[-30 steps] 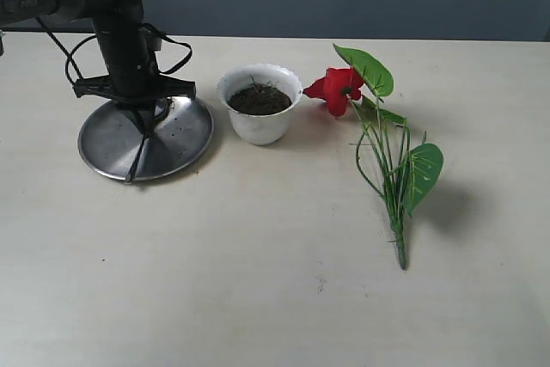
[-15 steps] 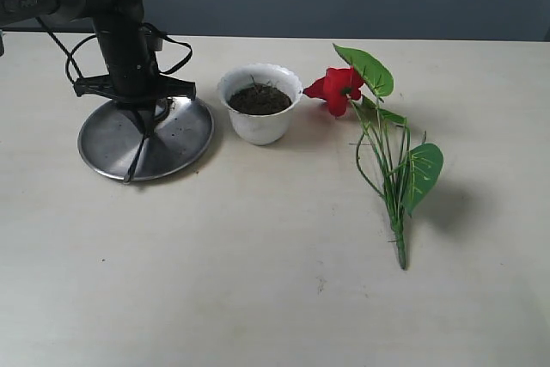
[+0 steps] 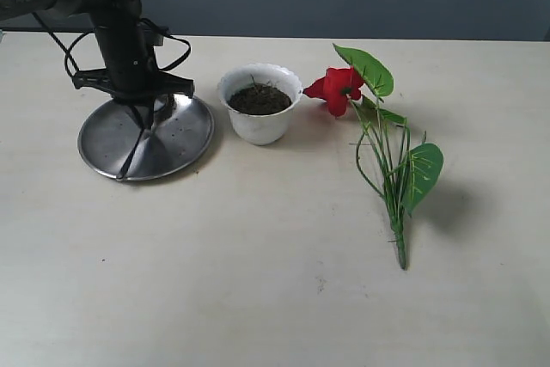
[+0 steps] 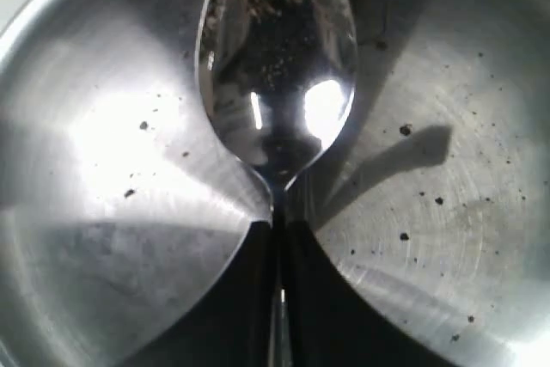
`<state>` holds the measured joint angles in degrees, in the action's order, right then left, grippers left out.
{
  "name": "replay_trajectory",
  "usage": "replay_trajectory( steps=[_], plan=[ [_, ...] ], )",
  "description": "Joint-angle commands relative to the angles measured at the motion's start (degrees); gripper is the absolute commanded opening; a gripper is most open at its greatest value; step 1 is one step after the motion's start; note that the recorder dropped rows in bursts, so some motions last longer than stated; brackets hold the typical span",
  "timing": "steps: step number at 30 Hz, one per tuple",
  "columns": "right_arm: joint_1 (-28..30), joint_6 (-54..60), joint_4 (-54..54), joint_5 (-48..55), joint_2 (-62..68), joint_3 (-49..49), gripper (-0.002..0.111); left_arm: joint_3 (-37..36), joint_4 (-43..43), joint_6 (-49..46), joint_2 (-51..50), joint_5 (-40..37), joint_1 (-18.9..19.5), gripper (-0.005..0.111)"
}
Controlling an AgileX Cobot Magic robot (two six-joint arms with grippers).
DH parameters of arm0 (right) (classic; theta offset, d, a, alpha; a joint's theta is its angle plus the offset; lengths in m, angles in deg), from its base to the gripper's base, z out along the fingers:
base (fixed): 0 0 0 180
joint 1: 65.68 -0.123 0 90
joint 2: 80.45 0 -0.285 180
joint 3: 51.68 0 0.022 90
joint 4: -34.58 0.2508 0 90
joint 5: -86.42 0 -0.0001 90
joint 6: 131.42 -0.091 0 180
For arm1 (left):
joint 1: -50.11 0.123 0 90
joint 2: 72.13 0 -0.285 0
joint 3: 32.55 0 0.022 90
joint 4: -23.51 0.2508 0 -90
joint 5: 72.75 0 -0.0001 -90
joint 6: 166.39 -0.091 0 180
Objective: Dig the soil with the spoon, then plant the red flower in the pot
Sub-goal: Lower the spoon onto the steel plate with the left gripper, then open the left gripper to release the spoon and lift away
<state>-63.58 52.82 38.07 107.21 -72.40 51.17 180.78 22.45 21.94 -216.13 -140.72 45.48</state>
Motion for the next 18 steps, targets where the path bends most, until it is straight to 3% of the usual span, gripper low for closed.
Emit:
replay_trajectory(
  steps=[1, 5, 12, 18],
  plan=[
    [-0.1, 0.1, 0.0, -0.1, -0.3, -0.1, 0.000, -0.2, 0.6, -1.4, 1.3, 0.1, -0.1, 0.000],
    [-0.1, 0.1, 0.0, -0.1, -0.3, -0.1, 0.000, -0.2, 0.4, -1.4, 1.4, -0.3, -0.1, 0.004],
    [-0.1, 0.1, 0.0, -0.1, -0.3, -0.1, 0.000, -0.2, -1.0, -0.9, 1.4, -0.8, -0.1, 0.039],
    [-0.1, 0.1, 0.0, -0.1, -0.3, -0.1, 0.000, -0.2, -0.8, -0.9, 1.5, -2.0, -0.1, 0.043]
  ],
)
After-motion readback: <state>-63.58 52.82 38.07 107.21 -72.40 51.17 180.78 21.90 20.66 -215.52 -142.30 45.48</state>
